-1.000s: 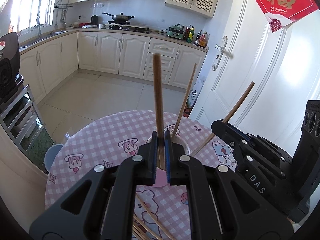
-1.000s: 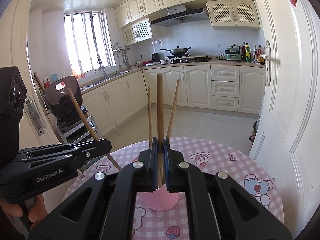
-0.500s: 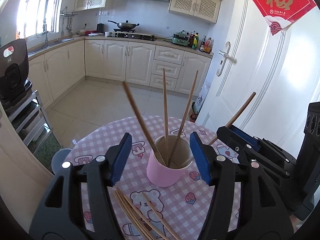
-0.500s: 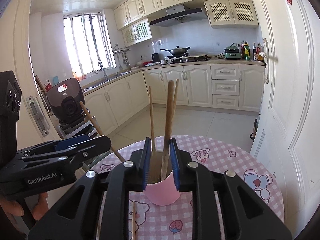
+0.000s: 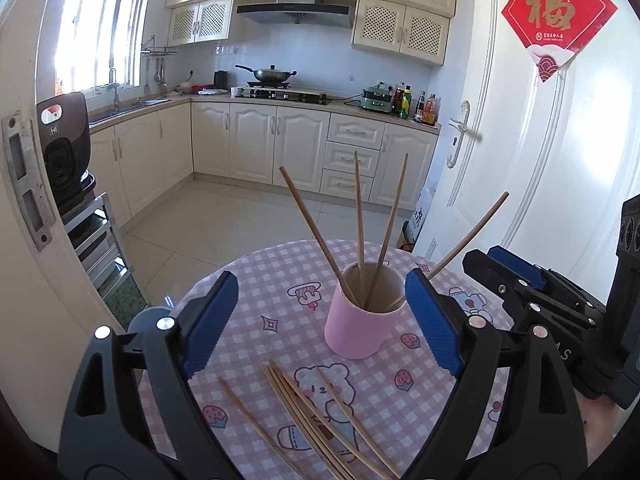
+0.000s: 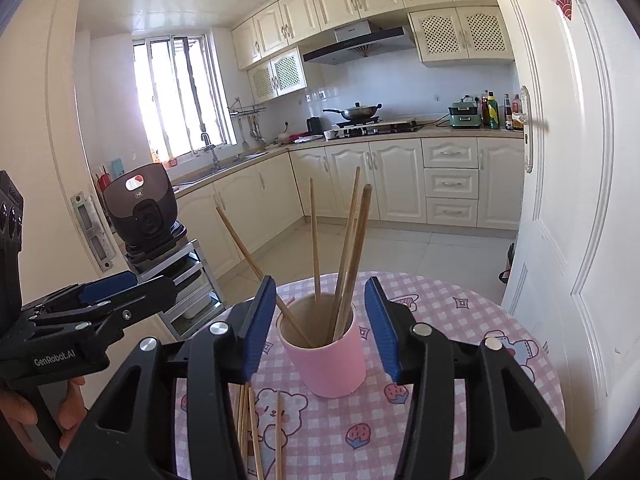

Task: Organize utensils
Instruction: 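Move both grippers back to the remaining chopsticks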

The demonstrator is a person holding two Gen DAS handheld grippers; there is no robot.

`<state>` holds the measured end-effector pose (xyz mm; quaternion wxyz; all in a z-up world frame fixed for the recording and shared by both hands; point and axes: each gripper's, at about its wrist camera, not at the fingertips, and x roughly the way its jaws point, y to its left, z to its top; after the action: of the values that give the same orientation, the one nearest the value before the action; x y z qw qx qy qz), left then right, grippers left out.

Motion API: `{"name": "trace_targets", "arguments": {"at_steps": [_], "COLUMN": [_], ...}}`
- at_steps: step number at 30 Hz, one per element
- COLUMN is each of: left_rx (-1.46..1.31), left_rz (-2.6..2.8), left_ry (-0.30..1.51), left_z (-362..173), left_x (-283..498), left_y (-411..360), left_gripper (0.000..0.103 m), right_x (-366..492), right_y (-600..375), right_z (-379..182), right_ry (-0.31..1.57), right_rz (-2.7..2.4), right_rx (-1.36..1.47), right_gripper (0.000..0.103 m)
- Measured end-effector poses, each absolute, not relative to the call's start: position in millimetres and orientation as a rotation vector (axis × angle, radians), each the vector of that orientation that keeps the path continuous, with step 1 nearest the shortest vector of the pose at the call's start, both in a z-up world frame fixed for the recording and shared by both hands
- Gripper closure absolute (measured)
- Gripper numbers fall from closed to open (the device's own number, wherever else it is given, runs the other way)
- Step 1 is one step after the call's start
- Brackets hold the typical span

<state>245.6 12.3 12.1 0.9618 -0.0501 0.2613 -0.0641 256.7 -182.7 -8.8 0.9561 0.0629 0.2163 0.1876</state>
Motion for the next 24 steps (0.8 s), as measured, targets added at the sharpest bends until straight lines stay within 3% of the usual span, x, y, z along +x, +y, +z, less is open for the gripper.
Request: {"name": "trace_targets", "arguments": {"at_steps": [11,24], "left_rx": [-0.134,-0.188], "left_rz": [-0.086,0.012], "left_ry": [0.567,0.742], "left_z": [-13.1,-66.7], "left_x": [210.4,216.1], "left_y": [50.0,88.0], "left_gripper": [0.018,0.018], "right_x": [231.8,237.7], "right_y": [-169.1,-131.9], "right_z": [-29.1,-73.8], "right_ry": [0.477,0.627], "right_rz": [0.442,0.472], "right_rx": [0.142,0.076], "right_gripper": [0.059,0.059]}}
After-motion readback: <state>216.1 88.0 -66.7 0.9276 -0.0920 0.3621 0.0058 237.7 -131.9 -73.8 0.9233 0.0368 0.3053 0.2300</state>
